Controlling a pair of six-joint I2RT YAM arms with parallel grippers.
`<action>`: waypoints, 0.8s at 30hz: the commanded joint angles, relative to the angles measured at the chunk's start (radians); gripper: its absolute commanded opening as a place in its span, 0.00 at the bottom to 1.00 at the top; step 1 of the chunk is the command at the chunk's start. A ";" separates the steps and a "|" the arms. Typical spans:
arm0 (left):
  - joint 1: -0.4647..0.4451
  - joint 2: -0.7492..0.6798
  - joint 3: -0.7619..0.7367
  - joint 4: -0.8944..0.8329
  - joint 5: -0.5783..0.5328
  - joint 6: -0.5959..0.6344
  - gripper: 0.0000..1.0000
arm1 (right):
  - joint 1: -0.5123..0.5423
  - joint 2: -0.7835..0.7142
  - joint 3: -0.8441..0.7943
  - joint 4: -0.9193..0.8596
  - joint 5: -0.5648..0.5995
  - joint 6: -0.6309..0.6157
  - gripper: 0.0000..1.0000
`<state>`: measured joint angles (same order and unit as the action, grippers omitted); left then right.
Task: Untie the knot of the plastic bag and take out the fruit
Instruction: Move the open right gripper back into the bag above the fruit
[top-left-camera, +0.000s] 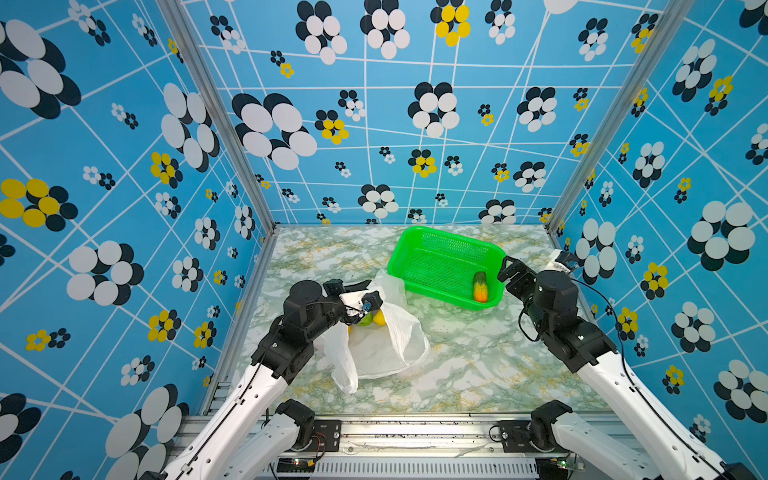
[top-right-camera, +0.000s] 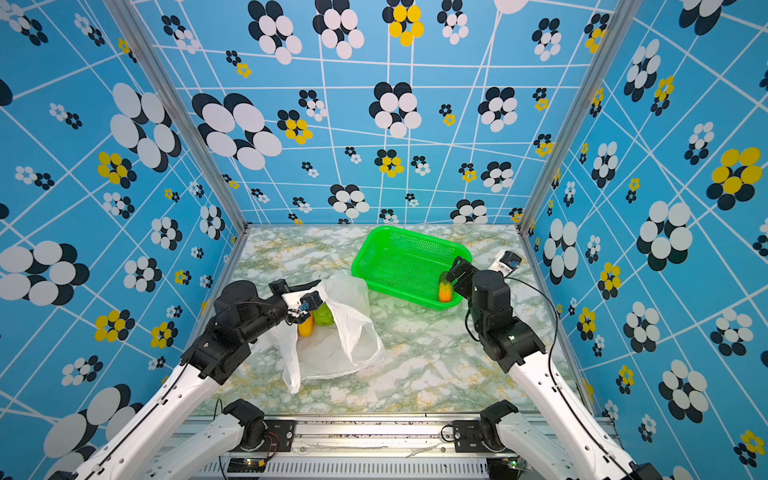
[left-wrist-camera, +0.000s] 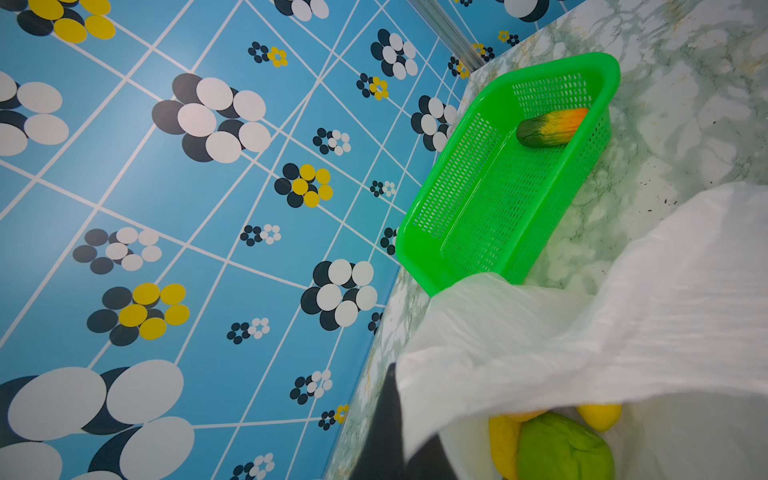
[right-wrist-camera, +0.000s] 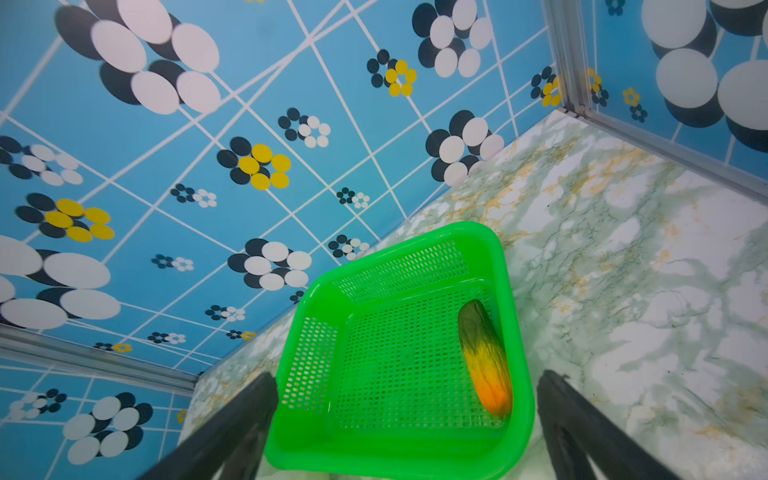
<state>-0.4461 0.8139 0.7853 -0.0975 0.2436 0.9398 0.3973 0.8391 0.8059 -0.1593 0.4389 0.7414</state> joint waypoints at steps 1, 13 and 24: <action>-0.002 -0.015 -0.012 0.030 0.008 -0.004 0.00 | -0.018 -0.095 -0.111 0.191 -0.127 -0.104 0.99; 0.008 0.013 -0.005 0.030 -0.033 -0.013 0.00 | 0.234 -0.150 -0.083 0.225 -0.468 -0.276 0.83; 0.045 0.041 0.038 0.007 -0.012 -0.074 0.00 | 0.756 -0.059 -0.092 0.359 -0.308 -0.752 0.64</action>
<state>-0.4068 0.8562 0.7883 -0.0978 0.2211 0.8936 1.0698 0.7341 0.7021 0.1455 0.0643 0.1810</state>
